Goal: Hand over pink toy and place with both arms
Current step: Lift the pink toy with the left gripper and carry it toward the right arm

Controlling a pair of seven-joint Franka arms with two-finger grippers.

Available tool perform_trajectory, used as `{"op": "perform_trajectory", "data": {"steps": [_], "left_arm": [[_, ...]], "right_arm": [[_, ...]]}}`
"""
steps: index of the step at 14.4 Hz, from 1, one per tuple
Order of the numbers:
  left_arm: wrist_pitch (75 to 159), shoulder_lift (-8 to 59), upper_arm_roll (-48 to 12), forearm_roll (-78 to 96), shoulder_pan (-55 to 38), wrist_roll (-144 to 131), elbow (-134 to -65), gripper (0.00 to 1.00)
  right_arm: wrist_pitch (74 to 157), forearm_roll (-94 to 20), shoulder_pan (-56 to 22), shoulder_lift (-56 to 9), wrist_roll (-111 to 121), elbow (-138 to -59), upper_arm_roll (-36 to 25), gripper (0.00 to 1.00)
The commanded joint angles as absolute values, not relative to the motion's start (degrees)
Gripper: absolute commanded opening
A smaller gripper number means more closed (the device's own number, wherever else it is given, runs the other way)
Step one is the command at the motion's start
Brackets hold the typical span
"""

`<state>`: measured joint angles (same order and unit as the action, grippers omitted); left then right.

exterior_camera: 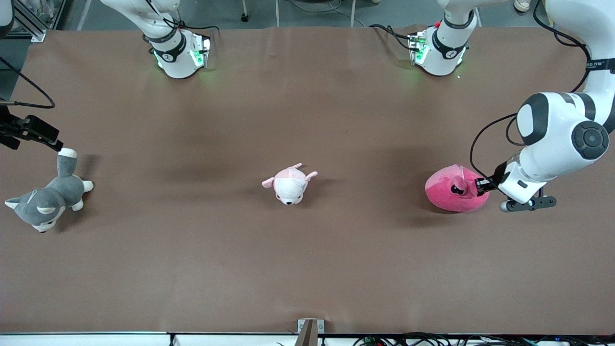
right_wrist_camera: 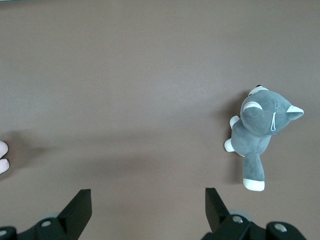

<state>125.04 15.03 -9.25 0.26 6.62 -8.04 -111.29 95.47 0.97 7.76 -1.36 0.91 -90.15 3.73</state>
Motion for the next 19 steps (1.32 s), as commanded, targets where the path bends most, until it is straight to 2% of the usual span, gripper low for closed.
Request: {"op": "perform_trajectory", "data": {"steps": [1,5,9,12,19], "left_arm": [[125.3,13.5,-9.5,0.4,6.5,-8.8,-111.6,0.0],[124.8,12.4,-10.7,0.4,6.6,-8.7,-108.8,0.0],[114.4,11.7,-14.4,1.4,6.7,-9.6,-101.8,0.01],[104.9,12.2,-17.9,5.3,6.2,-11.0,-93.5,0.04],[98.5,12.3,-34.5,6.4,6.0,-28.5,-85.1,0.02]], "right_arm": [[96.2,1.5,7.9,0.5,1.6,-92.3,3.8,1.0],[96.2,1.5,7.9,0.5,1.6,-92.3,3.9,1.0],[96.2,1.5,8.0,0.4,1.6,-92.3,3.8,1.0],[96.0,1.5,8.0,0.4,1.6,-92.3,3.8,1.0],[96.0,1.5,7.9,0.5,1.6,-92.2,3.9,1.0]]}}
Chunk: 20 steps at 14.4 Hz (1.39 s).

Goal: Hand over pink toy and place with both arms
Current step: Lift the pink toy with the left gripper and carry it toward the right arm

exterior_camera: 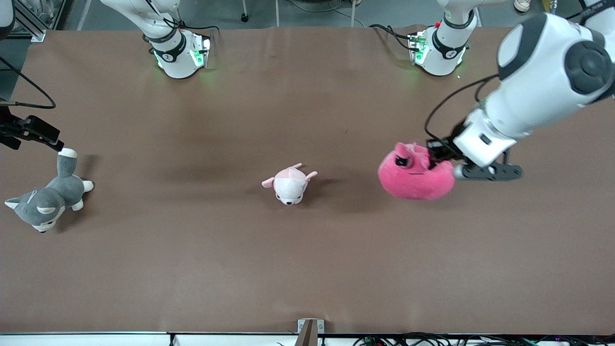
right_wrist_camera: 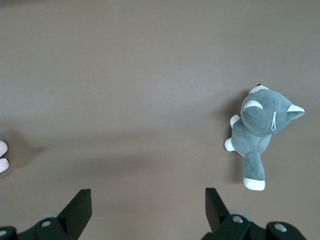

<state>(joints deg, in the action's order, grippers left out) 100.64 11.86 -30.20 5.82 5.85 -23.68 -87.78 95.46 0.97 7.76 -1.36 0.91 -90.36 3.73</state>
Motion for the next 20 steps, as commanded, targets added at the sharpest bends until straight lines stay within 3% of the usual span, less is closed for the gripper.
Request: {"op": "perform_trajectory", "data": {"steps": [1,8,13,17,20], "left_arm": [[98.7,12.7,-37.5,7.4,5.8,-32.1,-84.0,0.02],[101.0,14.6,-39.6,7.9,-6.3,-50.4,-78.1,0.02],[112.0,16.8,-39.7,8.9,-13.0,-65.7,-76.4,0.03],[120.7,19.7,-39.5,8.8,-16.3,-71.9,-75.8,0.03],[123.1,22.4,-39.5,8.8,-18.8,-73.5,-73.6,0.02]], "right_arm": [[96.0,1.5,7.9,0.5,1.6,-92.2,3.9,1.0],[96.0,1.5,7.8,0.5,1.6,-92.0,3.9,1.0],[94.1,1.1,7.6,0.3,3.6,-92.2,4.0,1.0],[90.4,-14.1,7.9,-0.3,5.0,-92.1,3.8,1.0],[89.7,-22.7,7.3,-0.4,4.5,-91.8,4.0,0.92]]}}
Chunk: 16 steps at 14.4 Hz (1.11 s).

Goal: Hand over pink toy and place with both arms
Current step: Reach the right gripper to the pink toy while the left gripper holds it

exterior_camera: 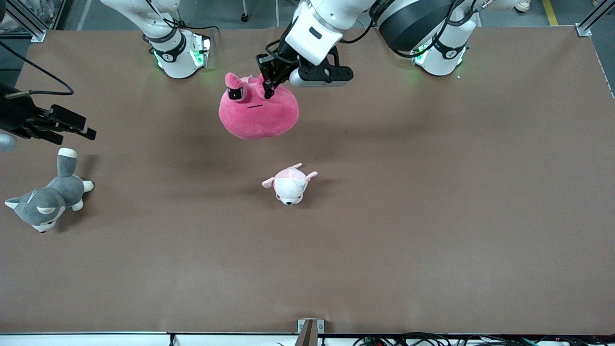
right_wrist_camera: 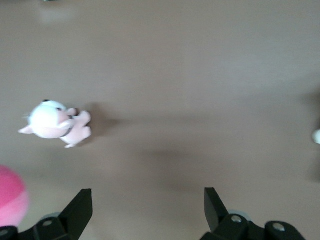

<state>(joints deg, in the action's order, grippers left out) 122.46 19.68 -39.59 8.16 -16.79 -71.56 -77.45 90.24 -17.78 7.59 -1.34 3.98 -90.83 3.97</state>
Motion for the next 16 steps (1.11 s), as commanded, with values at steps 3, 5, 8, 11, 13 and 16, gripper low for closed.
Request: {"op": "perform_trajectory", "data": {"steps": [3,5,8,11,13,16], "left_arm": [[126.0,24.5,-39.4,8.8,-20.8,-74.7,-72.6,0.01],[128.2,25.4,-39.1,8.7,-22.5,-76.5,-72.6,0.01],[133.2,26.9,-39.0,8.7,-23.9,-80.6,-72.6,0.01],[136.4,28.7,-38.8,8.6,-25.2,-82.5,-72.6,0.01],[137.3,29.7,-38.1,8.6,-26.4,-83.1,-72.6,0.01],[137.7,29.9,-33.7,8.7,-30.7,-84.5,-72.4,0.01]], "right_arm": [[87.5,-33.8,5.8,-0.4,4.5,-91.4,4.0,0.8],[87.7,-37.2,4.0,-1.2,4.4,-91.4,4.0,0.8],[87.6,-40.5,0.0,-3.8,4.2,-91.4,4.0,0.79],[87.3,-40.3,-3.0,-3.7,0.6,-91.5,4.0,0.79],[85.4,-39.9,-3.1,-3.6,0.4,-91.5,4.0,0.79],[82.8,-39.1,-2.7,-3.4,0.8,-91.8,3.9,0.79]]}}
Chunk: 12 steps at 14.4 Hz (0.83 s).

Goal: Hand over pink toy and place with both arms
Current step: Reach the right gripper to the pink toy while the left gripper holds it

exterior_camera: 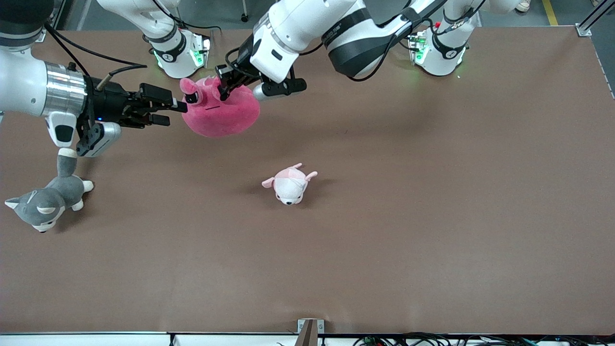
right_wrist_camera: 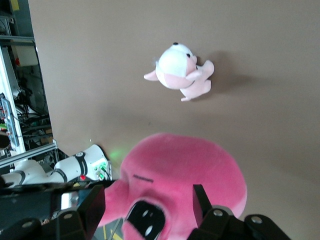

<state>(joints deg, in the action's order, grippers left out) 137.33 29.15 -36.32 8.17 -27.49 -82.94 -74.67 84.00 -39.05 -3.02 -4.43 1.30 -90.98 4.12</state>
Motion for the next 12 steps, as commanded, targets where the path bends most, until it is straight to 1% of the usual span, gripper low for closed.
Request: {"op": "perform_trajectory", "data": {"steps": [1,6,12], "left_arm": [[137.7,29.8,-32.4,8.7,-31.8,-84.5,-72.4,0.01],[137.7,29.9,-32.2,8.8,-32.0,-84.6,-72.2,0.01],[139.3,30.2,-32.1,8.8,-32.0,-85.4,-72.2,0.01]], "right_arm": [[82.4,-37.8,-2.8,-3.4,0.7,-91.8,3.9,0.79],[80.9,-32.0,-4.7,-2.8,0.8,-92.0,4.0,0.8],[76.8,-31.4,-5.4,-2.7,0.4,-92.3,4.0,0.82]]}}
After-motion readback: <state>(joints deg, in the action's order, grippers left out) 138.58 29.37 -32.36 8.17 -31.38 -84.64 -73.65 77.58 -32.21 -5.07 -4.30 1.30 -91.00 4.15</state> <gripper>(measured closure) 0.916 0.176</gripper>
